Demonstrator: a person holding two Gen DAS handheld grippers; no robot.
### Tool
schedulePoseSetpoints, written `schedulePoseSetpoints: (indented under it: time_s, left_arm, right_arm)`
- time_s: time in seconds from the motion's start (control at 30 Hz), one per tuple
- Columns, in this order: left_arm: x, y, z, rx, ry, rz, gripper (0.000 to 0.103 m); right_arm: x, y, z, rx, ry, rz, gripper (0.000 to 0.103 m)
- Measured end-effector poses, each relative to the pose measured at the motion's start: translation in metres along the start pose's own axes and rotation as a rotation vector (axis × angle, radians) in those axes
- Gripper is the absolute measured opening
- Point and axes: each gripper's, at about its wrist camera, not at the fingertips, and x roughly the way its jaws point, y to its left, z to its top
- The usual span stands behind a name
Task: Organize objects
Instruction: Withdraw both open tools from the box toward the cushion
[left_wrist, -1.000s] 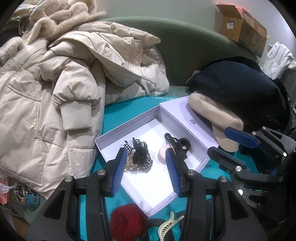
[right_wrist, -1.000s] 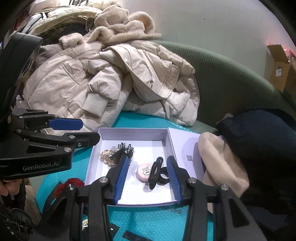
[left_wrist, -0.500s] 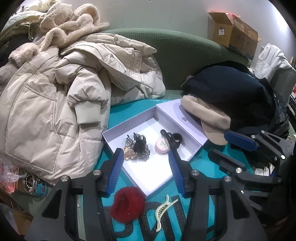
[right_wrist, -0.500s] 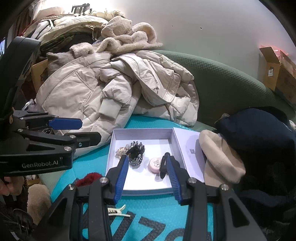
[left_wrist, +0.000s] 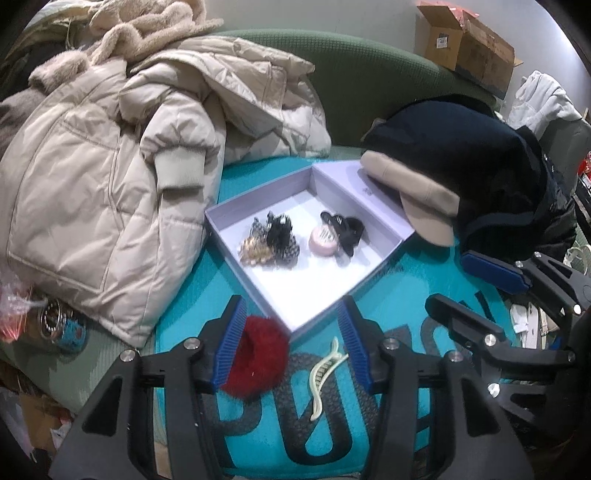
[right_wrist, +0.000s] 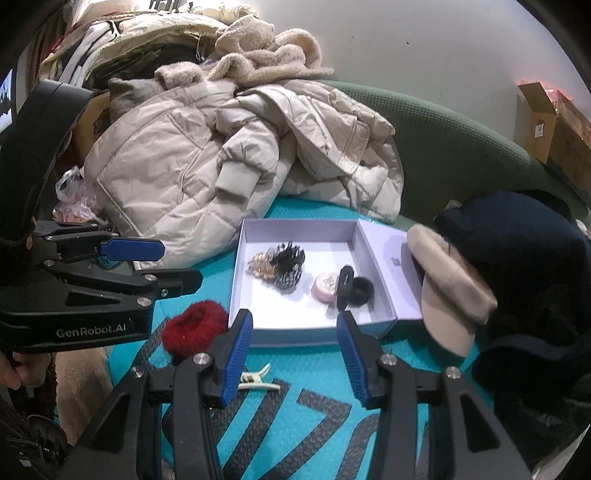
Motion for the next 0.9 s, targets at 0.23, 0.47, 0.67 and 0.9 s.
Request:
schedulePoseSetpoints:
  time_s: [0.23, 0.47, 0.67, 0.9]
  left_arm:
    - [0.013, 0.013, -0.032, -0.019, 0.043, 0.003, 0.05]
    - [0.025, 0.022, -0.056, -0.023, 0.068, -0.003, 0.05]
    - [0.026, 0.021, -0.069, -0.018, 0.064, -0.022, 0.05]
    - [0.033, 0.025, -0.083, -0.042, 0.088, -0.052, 0.052]
  right_arm:
    - [0.012, 0.018, -0.03, 0.002, 0.041, 0.029, 0.047]
    - [0.019, 0.035, -0.051, -0.003, 0.067, 0.031, 0.047]
    - [0.018, 0.042, -0.056, -0.035, 0.062, 0.018, 0.047]
    - [0.024, 0.05, -0.063, -0.032, 0.076, 0.045, 0.047]
